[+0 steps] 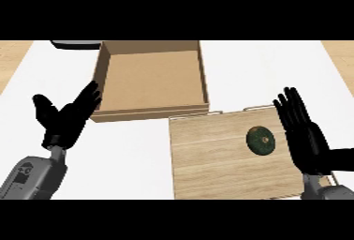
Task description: Pick the squash from the tray and place it in the cardboard box
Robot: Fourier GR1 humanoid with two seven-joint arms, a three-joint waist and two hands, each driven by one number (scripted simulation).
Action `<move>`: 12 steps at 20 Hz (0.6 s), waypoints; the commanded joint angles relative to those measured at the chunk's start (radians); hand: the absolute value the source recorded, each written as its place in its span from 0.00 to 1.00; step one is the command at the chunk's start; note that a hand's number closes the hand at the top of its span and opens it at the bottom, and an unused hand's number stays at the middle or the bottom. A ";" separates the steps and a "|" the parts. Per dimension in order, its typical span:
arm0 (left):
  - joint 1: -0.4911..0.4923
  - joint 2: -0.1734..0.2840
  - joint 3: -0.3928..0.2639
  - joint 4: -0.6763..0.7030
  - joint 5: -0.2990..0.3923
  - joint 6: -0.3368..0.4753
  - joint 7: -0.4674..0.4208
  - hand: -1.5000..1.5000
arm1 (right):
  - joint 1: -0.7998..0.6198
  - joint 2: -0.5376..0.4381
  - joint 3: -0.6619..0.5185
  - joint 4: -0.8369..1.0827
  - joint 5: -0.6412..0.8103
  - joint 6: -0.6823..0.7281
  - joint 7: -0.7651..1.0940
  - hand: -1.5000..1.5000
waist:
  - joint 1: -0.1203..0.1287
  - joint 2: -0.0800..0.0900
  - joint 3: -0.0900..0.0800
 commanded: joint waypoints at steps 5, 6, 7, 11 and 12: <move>0.068 0.206 0.063 0.047 -0.270 0.146 -0.119 0.50 | 0.041 -0.067 -0.067 0.038 0.027 0.073 -0.091 0.00 | 0.015 -0.014 -0.002; 0.085 0.237 0.074 0.053 -0.319 0.200 -0.124 0.50 | 0.066 -0.084 -0.061 0.012 0.049 0.058 -0.087 0.00 | 0.012 -0.018 -0.003; 0.056 0.185 0.048 0.038 -0.225 0.119 -0.066 0.50 | 0.002 -0.341 -0.004 0.041 0.354 0.053 -0.108 0.00 | 0.049 -0.026 -0.047; 0.113 0.228 0.074 0.051 -0.300 0.180 -0.116 0.50 | 0.173 -0.236 0.059 0.177 0.463 -0.043 -0.283 0.00 | 0.014 -0.013 -0.002; 0.116 0.199 0.079 0.064 -0.304 0.196 -0.143 0.50 | 0.206 -0.167 0.005 0.181 0.339 0.005 -0.405 0.00 | 0.005 -0.013 -0.002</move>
